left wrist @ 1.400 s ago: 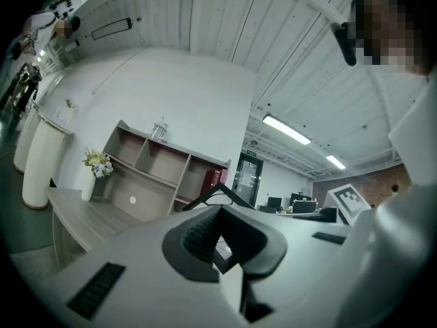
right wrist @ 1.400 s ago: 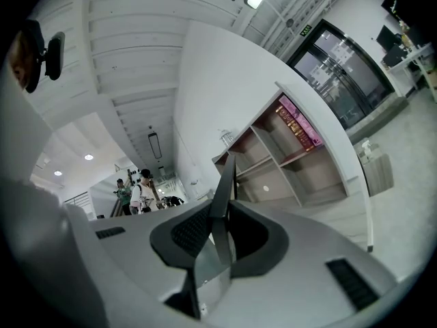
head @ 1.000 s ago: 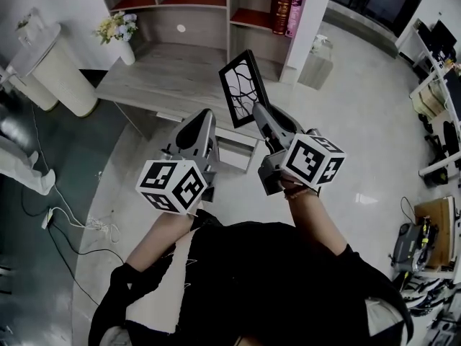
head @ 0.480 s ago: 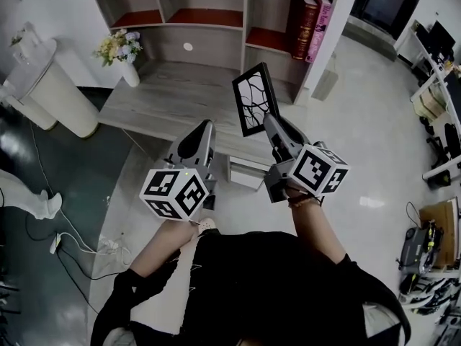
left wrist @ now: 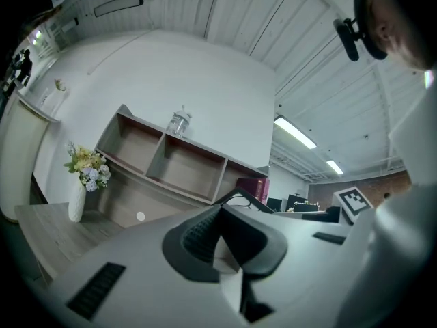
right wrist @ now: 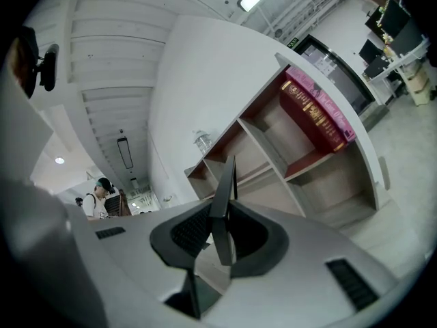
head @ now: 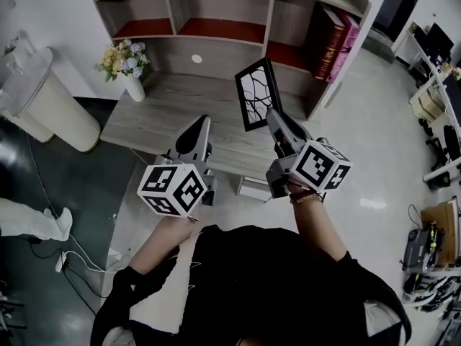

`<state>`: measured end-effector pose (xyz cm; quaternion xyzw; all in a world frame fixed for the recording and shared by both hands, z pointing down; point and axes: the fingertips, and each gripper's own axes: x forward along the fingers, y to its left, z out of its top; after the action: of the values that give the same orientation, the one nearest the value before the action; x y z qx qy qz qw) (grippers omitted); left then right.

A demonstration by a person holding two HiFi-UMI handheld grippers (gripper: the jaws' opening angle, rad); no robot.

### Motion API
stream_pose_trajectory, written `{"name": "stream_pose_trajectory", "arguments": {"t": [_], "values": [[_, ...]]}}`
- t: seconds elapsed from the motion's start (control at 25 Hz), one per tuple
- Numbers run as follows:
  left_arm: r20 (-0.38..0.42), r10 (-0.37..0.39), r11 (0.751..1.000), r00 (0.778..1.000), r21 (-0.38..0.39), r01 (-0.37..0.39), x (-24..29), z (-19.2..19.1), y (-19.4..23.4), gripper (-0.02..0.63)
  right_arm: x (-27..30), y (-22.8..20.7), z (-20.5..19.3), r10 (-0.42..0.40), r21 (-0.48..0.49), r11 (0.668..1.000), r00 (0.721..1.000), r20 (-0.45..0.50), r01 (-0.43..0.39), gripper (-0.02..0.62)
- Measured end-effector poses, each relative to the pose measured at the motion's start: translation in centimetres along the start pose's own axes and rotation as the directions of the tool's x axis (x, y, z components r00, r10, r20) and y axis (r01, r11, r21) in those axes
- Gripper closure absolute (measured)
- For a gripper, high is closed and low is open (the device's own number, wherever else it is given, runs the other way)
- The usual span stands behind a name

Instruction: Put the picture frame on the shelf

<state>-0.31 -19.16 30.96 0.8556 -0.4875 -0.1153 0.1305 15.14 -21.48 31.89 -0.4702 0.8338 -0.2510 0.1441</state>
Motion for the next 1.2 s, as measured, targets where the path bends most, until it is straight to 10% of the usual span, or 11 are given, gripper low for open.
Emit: {"name": "stream_pose_trajectory", "arguments": {"t": [1.2], "values": [[0.003, 0.098, 0.994, 0.995, -0.053, -0.098, -3.9, 3.2, 15.8, 0.595, 13.3, 3.5, 0.6, -0.003, -0.031, 0.999, 0.998, 0.057, 0.005, 0.518]]}}
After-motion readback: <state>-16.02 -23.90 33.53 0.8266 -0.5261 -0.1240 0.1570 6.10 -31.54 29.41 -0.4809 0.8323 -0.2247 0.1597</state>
